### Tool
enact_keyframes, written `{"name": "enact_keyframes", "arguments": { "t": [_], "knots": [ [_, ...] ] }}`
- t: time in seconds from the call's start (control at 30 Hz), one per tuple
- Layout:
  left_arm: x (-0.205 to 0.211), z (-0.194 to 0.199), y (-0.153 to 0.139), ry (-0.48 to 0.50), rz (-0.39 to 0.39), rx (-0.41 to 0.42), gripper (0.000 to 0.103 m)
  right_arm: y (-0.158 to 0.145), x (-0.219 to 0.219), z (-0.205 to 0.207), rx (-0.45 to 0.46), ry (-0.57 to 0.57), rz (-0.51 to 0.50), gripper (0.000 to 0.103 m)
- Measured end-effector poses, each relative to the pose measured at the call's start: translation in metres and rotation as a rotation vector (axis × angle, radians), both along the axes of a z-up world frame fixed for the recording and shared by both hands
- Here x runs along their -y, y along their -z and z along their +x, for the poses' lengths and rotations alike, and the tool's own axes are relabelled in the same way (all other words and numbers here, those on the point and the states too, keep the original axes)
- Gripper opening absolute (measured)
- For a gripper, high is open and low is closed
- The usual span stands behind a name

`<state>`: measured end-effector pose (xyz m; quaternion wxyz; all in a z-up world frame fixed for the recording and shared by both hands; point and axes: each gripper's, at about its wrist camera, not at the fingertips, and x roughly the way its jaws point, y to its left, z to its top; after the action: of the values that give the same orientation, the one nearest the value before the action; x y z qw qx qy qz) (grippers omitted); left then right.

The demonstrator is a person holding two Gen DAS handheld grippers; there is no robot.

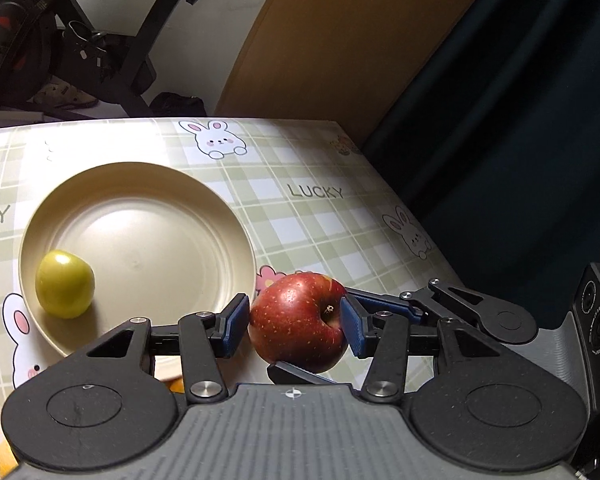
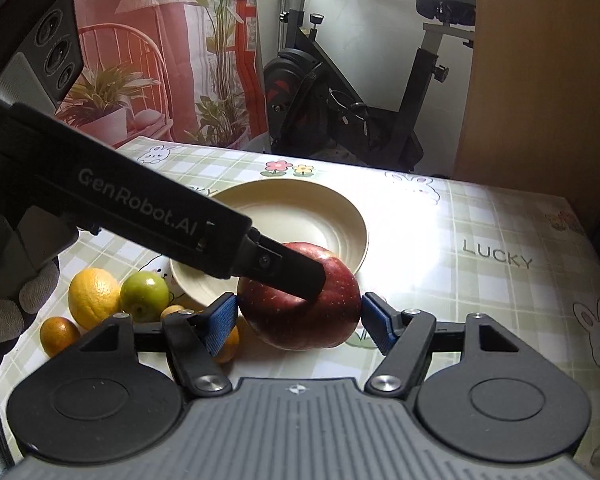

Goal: Organize fruits
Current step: 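Carry the red apple onto the beige plate and open the left tool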

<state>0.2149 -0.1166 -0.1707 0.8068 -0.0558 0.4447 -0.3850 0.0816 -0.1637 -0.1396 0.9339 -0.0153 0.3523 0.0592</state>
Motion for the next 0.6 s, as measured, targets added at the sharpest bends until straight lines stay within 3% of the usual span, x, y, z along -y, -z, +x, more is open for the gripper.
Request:
{"name": "enact_keyframes", "arguments": {
  "t": [0.37, 0.6],
  "knots": [
    [-0.010, 0.050, 0.018, -0.135, 0.021, -0.045, 0.054, 0.028, -0.008, 0.055, 0.001, -0.097, -0.070, 0.070],
    [-0.008, 0.060, 0.034, -0.168, 0.009, -0.068, 0.053, 0.043, 0.000, 0.064, -0.019, -0.070, -0.056, 0.070]
  ]
}}
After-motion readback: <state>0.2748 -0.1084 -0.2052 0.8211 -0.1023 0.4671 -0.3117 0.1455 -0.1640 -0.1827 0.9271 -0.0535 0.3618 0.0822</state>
